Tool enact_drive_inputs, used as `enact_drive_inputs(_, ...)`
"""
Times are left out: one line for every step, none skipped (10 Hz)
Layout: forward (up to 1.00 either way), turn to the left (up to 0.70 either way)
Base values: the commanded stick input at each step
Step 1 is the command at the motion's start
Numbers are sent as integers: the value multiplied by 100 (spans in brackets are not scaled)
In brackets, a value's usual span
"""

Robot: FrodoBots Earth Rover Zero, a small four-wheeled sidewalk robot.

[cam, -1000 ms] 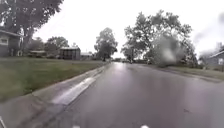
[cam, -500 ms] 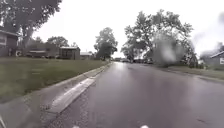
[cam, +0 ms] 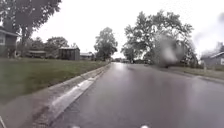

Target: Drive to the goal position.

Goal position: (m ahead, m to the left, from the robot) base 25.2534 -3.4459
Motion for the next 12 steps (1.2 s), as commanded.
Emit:
enact_drive_inputs(50,0)
enact_drive_inputs(50,0)
enact_drive_inputs(50,0)
enact_drive_inputs(50,0)
enact_drive_inputs(50,0)
enact_drive_inputs(50,0)
enact_drive_inputs(50,0)
enact_drive_inputs(50,0)
enact_drive_inputs(50,0)
enact_drive_inputs(50,0)
enact_drive_inputs(50,0)
enact_drive_inputs(50,0)
